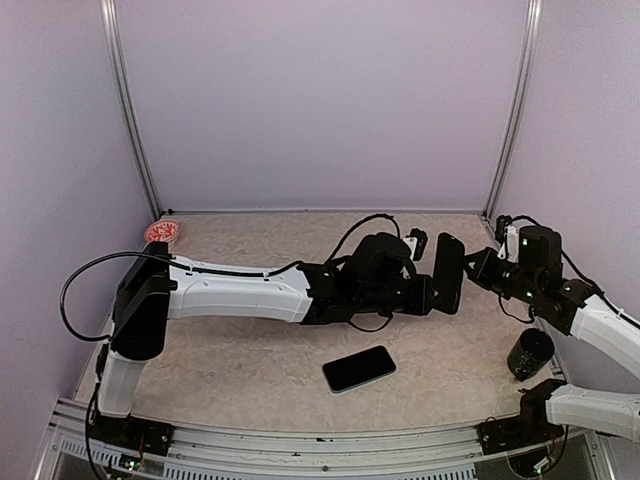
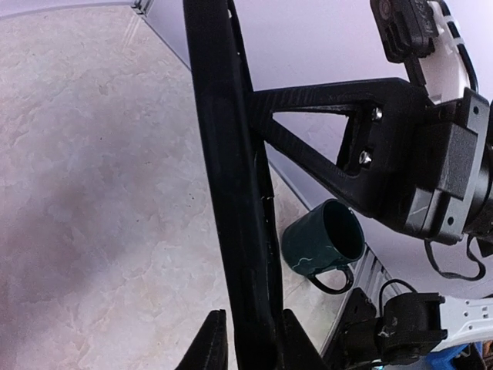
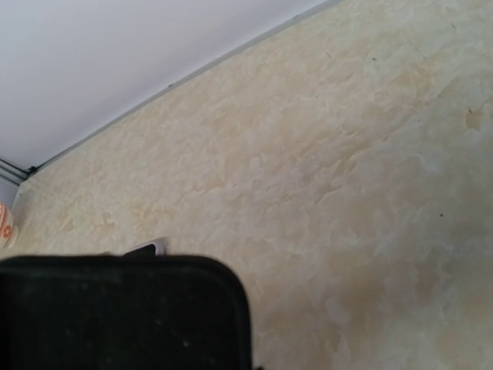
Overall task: Put the phone into the phone case
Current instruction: Pass from the right arm to the left
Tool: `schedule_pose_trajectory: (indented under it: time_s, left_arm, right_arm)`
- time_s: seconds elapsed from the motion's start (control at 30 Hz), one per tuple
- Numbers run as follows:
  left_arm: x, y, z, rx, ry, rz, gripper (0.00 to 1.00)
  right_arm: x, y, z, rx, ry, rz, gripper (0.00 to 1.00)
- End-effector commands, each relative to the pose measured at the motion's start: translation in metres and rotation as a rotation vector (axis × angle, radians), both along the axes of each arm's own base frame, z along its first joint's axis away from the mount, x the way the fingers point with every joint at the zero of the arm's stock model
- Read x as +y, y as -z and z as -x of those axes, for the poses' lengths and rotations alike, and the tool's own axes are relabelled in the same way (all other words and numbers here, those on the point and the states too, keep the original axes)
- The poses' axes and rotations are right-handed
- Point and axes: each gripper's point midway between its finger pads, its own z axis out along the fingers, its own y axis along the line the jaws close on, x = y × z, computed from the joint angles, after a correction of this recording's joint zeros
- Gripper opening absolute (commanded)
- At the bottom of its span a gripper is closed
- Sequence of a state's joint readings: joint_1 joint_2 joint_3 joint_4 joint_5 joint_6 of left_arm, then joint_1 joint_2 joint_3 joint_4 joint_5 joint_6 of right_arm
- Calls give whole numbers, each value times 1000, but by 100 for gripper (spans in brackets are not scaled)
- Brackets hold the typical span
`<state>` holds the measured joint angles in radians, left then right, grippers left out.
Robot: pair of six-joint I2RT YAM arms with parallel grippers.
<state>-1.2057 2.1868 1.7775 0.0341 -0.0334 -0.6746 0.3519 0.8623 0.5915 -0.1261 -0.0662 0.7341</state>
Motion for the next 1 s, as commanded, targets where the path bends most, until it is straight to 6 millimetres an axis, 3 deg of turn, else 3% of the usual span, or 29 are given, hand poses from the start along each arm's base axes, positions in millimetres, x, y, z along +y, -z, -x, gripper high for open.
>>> schedule_pose_trajectory:
  time_s: [0.0, 0.27, 0.43, 0.5, 0.63, 0.73, 0.83, 0.97]
  left_arm:
    - [-4, 2, -6, 3, -9, 6, 18]
    - [6, 14, -14, 24, -47, -29, 1]
    - [21, 16, -19, 23, -73, -39, 0]
    - [27, 19, -20, 25, -79, -44, 0]
    - [44, 22, -23, 22, -93, -68, 0]
    - [60, 29, -25, 23, -97, -103, 0]
    - [77, 26, -18, 4, -73, -137, 0]
    - [104, 25, 0, -14, -1, -228, 0]
  right_arm:
    - [6, -3, -2, -29, -15, -2, 0]
    - [11, -9, 0, -47, -29, -17, 0]
    - [17, -6, 0, -38, -66, -1, 8]
    - [17, -5, 1, -33, -79, 17, 17]
    - [17, -7, 7, -43, -110, 66, 53]
    - [16, -21, 13, -81, -155, 131, 70]
    - [22, -33, 19, -119, -245, 227, 76]
    - [38, -28, 25, -102, -397, 298, 76]
